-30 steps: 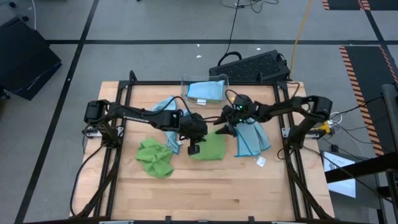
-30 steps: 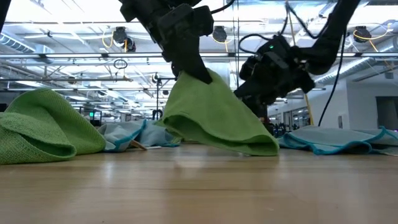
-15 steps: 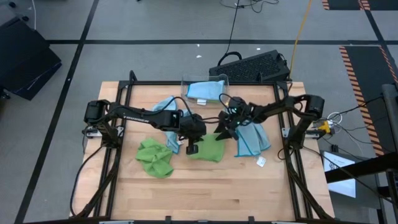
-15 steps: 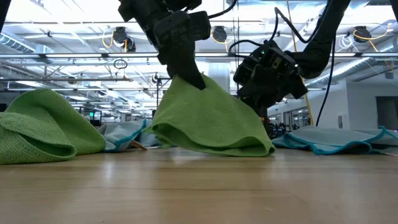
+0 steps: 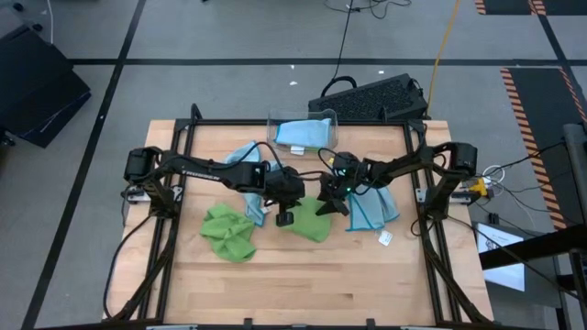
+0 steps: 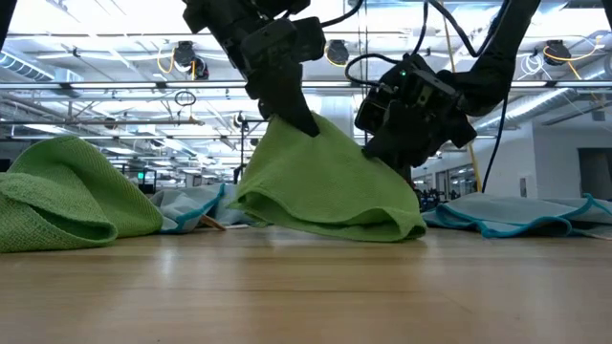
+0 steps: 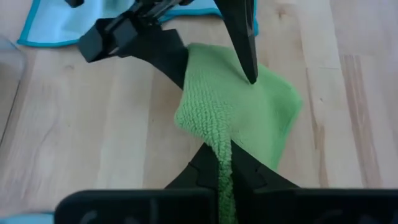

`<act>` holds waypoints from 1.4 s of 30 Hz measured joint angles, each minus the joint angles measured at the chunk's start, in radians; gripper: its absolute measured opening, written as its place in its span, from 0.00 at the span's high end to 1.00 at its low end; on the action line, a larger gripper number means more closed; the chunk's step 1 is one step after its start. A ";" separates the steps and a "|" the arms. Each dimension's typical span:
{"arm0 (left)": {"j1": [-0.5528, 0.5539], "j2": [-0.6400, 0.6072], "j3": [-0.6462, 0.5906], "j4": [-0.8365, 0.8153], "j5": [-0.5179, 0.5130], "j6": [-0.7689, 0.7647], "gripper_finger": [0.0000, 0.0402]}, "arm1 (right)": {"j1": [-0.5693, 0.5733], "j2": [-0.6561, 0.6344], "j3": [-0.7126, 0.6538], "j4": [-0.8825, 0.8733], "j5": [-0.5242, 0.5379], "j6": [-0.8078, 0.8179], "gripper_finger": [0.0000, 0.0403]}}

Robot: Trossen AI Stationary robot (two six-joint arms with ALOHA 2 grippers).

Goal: Fold microfiber towels
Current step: Put the right folded green microfiber cloth into the transparent bin

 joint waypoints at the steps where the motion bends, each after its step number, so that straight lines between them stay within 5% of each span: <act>1: 0.003 -0.002 0.000 0.000 0.000 -0.002 0.99 | 0.000 0.000 0.000 -0.002 -0.001 0.003 0.53; 11: 0.057 -0.075 0.001 0.001 -0.038 -0.025 0.98 | -0.052 -0.075 0.002 -0.017 -0.008 0.065 0.98; 15: 0.080 -0.112 0.001 0.006 -0.068 -0.014 0.98 | -0.106 -0.186 0.045 -0.084 0.017 0.096 0.97; 21: 0.131 -0.178 0.001 0.037 -0.161 -0.001 0.97 | -0.197 -0.268 0.231 -0.406 0.130 0.022 0.99; 30: 0.302 -0.196 0.001 0.163 -0.243 0.045 0.97 | -0.389 -0.183 0.537 -0.754 0.141 -0.142 0.99; 42: 0.504 -0.115 0.001 0.334 -0.147 0.111 0.97 | -0.540 0.023 0.784 -0.839 -0.025 -0.151 0.99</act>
